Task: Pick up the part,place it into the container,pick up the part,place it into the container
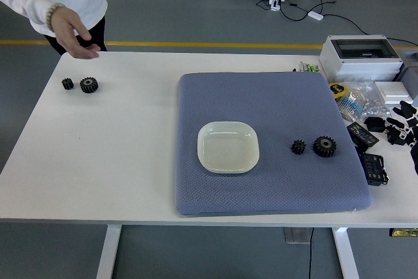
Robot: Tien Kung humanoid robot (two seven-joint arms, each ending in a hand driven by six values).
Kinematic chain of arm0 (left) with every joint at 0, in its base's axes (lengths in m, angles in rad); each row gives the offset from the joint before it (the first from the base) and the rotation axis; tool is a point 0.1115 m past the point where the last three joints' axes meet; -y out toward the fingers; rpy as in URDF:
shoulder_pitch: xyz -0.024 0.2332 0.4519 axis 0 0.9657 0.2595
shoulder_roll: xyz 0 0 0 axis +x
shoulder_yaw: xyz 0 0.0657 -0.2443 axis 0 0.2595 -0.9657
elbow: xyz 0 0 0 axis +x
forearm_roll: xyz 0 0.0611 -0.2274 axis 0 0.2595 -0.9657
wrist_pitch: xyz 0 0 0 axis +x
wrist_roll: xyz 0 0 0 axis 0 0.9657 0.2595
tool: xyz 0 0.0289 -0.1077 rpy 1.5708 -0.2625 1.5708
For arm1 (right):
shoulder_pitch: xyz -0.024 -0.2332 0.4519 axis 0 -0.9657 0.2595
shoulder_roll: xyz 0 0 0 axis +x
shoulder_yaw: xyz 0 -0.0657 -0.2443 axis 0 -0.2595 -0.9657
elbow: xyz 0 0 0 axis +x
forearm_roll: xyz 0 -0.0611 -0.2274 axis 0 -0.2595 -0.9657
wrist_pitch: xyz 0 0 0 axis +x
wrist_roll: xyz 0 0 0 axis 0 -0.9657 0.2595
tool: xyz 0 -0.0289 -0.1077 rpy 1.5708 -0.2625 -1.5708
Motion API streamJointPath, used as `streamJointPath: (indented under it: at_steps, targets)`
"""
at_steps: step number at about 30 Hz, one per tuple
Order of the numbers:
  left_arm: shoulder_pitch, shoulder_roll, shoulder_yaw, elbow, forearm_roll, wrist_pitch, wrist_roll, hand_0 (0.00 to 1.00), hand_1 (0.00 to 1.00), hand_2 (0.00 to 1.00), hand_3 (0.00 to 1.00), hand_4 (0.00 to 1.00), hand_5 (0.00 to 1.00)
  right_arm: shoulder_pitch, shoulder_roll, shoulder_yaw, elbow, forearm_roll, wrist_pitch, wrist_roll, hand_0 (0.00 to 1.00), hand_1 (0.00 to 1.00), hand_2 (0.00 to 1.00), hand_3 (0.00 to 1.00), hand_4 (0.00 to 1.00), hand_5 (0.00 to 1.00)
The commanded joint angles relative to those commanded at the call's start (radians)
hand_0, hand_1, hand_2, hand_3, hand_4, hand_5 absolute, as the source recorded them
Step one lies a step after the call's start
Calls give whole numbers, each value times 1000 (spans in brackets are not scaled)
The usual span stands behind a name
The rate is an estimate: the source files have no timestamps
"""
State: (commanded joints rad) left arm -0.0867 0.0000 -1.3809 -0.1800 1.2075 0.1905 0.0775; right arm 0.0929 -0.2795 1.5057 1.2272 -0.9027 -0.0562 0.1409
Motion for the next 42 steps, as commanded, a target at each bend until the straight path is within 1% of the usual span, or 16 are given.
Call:
streamJointPath:
  at_steps: [5, 6, 10, 11, 12, 15, 17, 18, 23, 25, 30, 31, 32, 37, 38, 42]
  targets:
    - [2, 0, 0, 0, 1, 0, 1, 703, 686, 707, 574, 691, 627, -2, -1, -4, 1, -1, -1, 0, 745, 717, 811, 832, 998, 692]
    - [2, 0, 1, 0, 0, 0, 1, 702, 684, 707, 574, 691, 627, -2, -2, -5, 2, -8, -1, -1, 745, 722, 821, 832, 998, 585]
    - [0, 0, 5, 0, -2, -1, 0, 702, 684, 707, 574, 691, 627, 5, -12, -7, 6, -82, -12, 5, 745, 722, 821, 832, 998, 585]
    - [-1, 0, 6, 0, -3, -1, 0, 702, 684, 707, 574, 691, 627, 10, -20, -11, 6, -110, -16, 5, 745, 722, 821, 832, 998, 585]
    - [-2, 0, 7, 0, -4, -1, -1, 703, 684, 707, 574, 691, 626, 14, -28, -15, 6, -133, -19, 5, 768, 754, 848, 845, 998, 483]
    - [-4, 0, 6, 0, -5, -1, -1, 703, 684, 707, 574, 691, 626, 24, -43, -22, 7, -182, -21, 3, 768, 754, 848, 845, 998, 483]
    - [-5, 0, 4, 0, -4, -1, -2, 703, 684, 707, 574, 691, 626, 39, -67, -38, 6, -242, -14, -7, 768, 754, 848, 845, 998, 483]
    - [-5, 0, 3, 0, -4, -1, -2, 702, 683, 705, 572, 692, 626, 45, -76, -44, 6, -284, -9, -12, 785, 761, 853, 868, 998, 382]
    - [-9, 0, 0, 0, -3, -1, -1, 702, 683, 705, 572, 692, 626, 97, -138, -101, 0, -466, 34, -43, 785, 761, 853, 868, 998, 382]
    - [-9, 0, -2, 0, -2, -1, -1, 703, 683, 707, 573, 693, 626, 112, -152, -119, -3, -506, 39, -45, 780, 758, 848, 849, 998, 343]
    - [-11, 0, -6, 0, 0, 0, 0, 703, 683, 707, 573, 693, 626, 209, -231, -240, -22, -668, 81, -57, 780, 758, 848, 849, 998, 343]
    - [-11, 0, -6, 0, 0, 0, 1, 703, 683, 707, 572, 694, 626, 230, -245, -267, -27, -698, 86, -57, 772, 747, 841, 837, 998, 292]
    - [-11, 0, -6, 0, -1, 0, 1, 703, 683, 707, 572, 694, 626, 255, -259, -299, -32, -731, 91, -56, 772, 747, 841, 837, 998, 292]
    - [-12, 0, -5, 0, -4, -1, 1, 704, 683, 708, 572, 693, 623, 349, -299, -428, -46, -831, 128, -66, 762, 741, 833, 817, 998, 285]
    - [-12, 0, -5, 0, -5, -1, 1, 704, 683, 708, 572, 693, 623, 376, -310, -463, -41, -844, 152, -74, 762, 741, 833, 817, 998, 285]
    - [-13, 0, -6, 0, -6, -1, 1, 704, 683, 708, 572, 693, 623, 431, -332, -559, -22, -841, 194, -86, 762, 741, 833, 817, 998, 285]
